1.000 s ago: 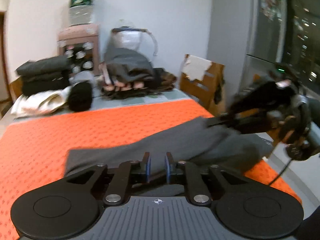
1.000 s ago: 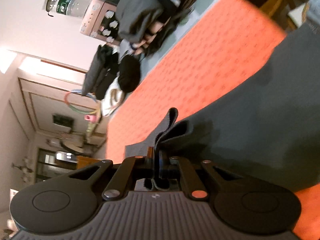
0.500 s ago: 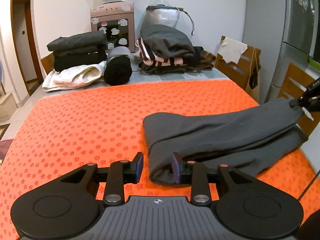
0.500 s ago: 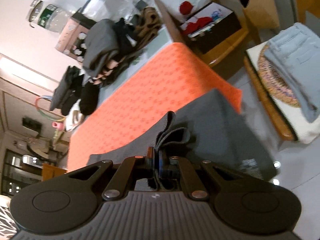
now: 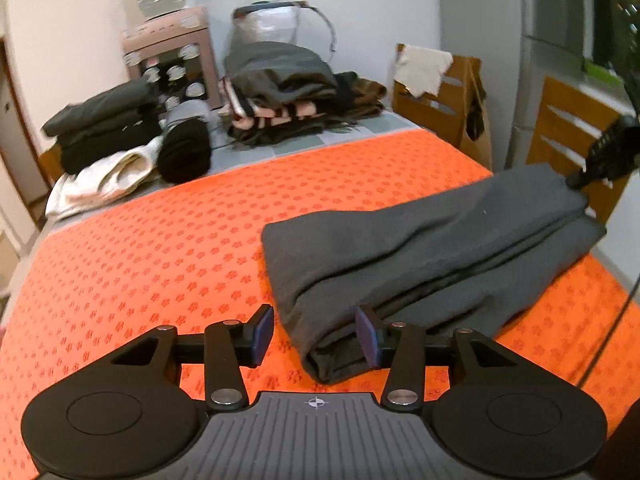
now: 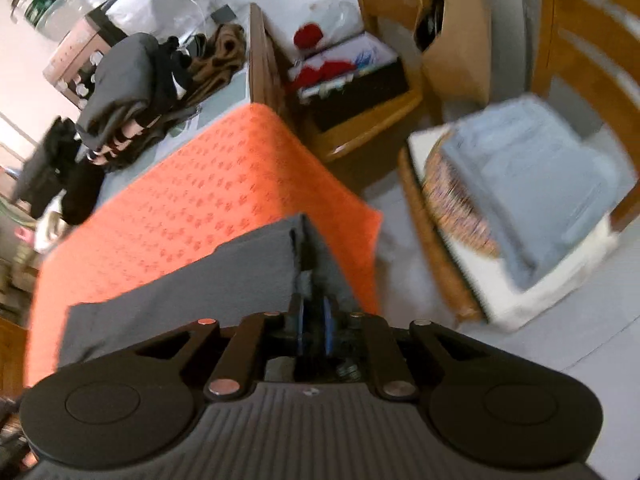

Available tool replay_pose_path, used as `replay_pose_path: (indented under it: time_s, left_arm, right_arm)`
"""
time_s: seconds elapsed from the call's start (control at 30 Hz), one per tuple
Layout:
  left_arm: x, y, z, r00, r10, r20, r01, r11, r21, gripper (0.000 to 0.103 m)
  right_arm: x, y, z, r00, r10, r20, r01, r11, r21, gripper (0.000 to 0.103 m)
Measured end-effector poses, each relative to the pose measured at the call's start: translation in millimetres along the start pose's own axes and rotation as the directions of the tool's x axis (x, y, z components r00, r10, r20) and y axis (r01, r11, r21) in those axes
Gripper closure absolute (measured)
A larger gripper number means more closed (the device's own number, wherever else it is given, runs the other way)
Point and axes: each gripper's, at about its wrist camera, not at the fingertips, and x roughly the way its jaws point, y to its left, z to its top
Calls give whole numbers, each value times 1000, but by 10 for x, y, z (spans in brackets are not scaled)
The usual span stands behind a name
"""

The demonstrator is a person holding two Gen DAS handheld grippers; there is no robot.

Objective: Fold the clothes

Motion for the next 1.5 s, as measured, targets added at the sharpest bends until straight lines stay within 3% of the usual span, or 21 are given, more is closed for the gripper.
replay_pose_path:
  time_s: [0.03,0.1,0.23,0.33,0.43,0.57,0.7,0.77,0.87,1.0,1.1,1.17,1.37,1.5]
  left_arm:
    - [31,-26,2,1000,0,0,0,1000,15,55]
    - [105,-64,6,1000,-10,-5,10,999,40,56]
    - [171,-157,26,996,-89,4,88,988,130,56]
    - [201,-213,26,985,-174,-14,174,965,195,56]
    - [329,-222,-1,958,-254,-132,277,938,209,59]
    - [403,-208,-77,890,-372,-265,429,880,204,65]
    - [218,-44,-39,877,-431,-213,469,864,182,65]
    - [136,111,38,876,-451,-169,475,867,147,65]
    - [142,342,182,890,-432,-146,449,887,111,65]
    - [282,667,394,900,-415,-133,426,903,64,65]
    - [533,820,551,909,-393,-139,404,912,65,78]
    - [759,837,644,914,-373,-157,388,919,74,84]
    - [1327,754,798,894,-388,-225,413,908,74,91]
    - [1526,684,782,905,-348,-246,379,921,91,91]
  right_arm:
    - [-58,43,-9,1000,-13,22,13,1000,-23,72]
    - [-164,132,-37,998,-26,54,30,997,-69,65]
    - [-327,325,-124,996,-37,85,50,988,-149,64]
    - [-424,516,-222,996,5,86,11,982,-188,64]
    - [-471,733,-344,996,49,78,-32,976,-215,64]
    - [-447,1036,-534,993,107,56,-92,971,-221,64]
    - [-344,1434,-744,987,159,36,-146,960,-240,64]
    - [-277,1654,-849,983,181,31,-168,953,-251,64]
    - [-149,1970,-972,979,203,24,-190,946,-263,64]
    - [12,2363,-1127,984,175,32,-159,948,-276,64]
    - [138,2618,-1192,988,145,49,-125,950,-288,64]
    - [225,2762,-1226,991,123,54,-102,949,-297,64]
    - [488,3140,-1320,996,59,71,-30,936,-351,65]
    - [712,3245,-1465,999,-34,26,42,907,-419,66]
